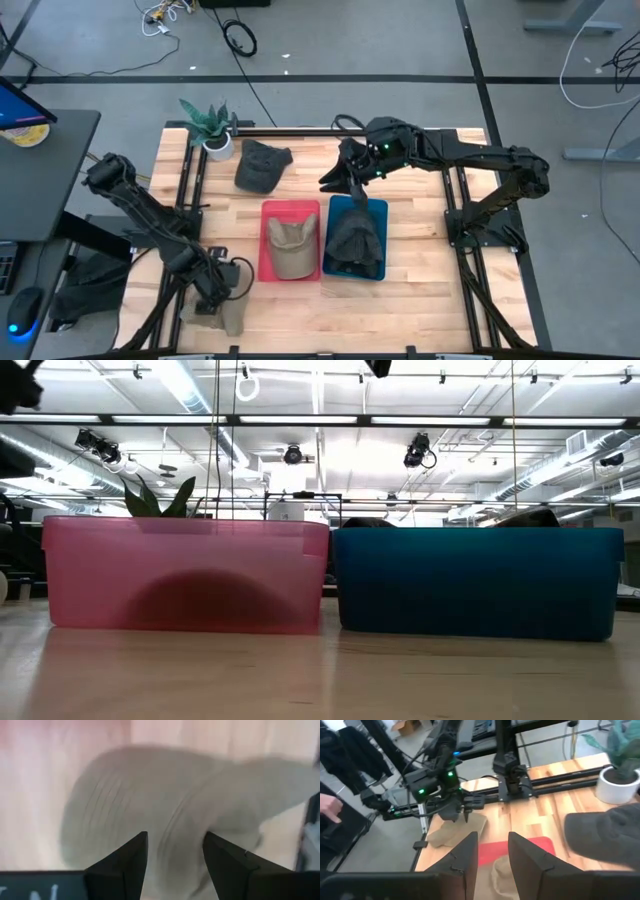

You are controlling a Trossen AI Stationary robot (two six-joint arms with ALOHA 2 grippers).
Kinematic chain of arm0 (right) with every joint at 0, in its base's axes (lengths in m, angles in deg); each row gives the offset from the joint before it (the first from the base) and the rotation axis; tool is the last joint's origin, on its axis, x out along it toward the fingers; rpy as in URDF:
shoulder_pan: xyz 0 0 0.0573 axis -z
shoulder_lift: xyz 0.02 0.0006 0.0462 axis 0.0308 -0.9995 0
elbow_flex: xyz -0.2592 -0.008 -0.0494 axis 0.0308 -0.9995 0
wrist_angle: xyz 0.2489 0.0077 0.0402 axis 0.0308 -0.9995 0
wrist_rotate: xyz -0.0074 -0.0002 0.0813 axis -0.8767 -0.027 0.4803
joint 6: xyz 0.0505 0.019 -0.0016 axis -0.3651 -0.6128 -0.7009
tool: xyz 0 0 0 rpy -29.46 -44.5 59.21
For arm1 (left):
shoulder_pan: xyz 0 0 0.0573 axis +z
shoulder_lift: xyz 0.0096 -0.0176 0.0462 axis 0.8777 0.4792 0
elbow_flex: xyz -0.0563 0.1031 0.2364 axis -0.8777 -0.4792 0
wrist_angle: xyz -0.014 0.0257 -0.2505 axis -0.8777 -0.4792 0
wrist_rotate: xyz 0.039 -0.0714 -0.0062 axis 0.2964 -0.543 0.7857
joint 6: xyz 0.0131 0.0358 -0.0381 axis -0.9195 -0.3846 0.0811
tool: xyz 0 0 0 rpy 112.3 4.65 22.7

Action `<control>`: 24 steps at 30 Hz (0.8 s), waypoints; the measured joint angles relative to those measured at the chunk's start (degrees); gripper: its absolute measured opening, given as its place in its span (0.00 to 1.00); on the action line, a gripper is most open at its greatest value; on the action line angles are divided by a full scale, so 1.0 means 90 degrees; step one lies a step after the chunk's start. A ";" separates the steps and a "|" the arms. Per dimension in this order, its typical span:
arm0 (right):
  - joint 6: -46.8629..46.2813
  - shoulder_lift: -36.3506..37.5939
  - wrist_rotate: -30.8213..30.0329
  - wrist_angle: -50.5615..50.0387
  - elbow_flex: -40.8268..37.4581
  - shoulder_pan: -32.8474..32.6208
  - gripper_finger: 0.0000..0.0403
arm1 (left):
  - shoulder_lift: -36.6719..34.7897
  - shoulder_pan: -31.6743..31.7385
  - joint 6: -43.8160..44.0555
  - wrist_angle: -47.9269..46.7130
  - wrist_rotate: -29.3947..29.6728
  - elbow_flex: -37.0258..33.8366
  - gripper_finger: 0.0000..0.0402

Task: Pick & Place hat
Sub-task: Put the brown cap into the red bin

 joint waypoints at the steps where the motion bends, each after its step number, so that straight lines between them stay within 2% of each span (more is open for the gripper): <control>1: 0.0002 0.0000 -0.0001 0.0000 0.0000 -0.0020 0.28 | 0.0000 0.0029 0.0001 0.0207 -0.0006 -0.0039 0.47; 6: 0.0056 0.0000 -0.0017 0.0000 -0.0002 -0.0023 0.28 | 0.0000 0.0045 -0.0002 0.0895 -0.0196 -0.0198 0.42; 17: 0.0099 0.0000 0.0044 0.0000 -0.0002 0.0098 0.28 | 0.0000 -0.0173 -0.0004 0.0186 -0.0371 -0.0200 0.28; 24: 0.0199 0.0000 0.0045 0.0000 -0.0003 0.0096 0.28 | 0.0000 -0.0137 0.0146 0.0042 -0.0854 -0.0198 0.03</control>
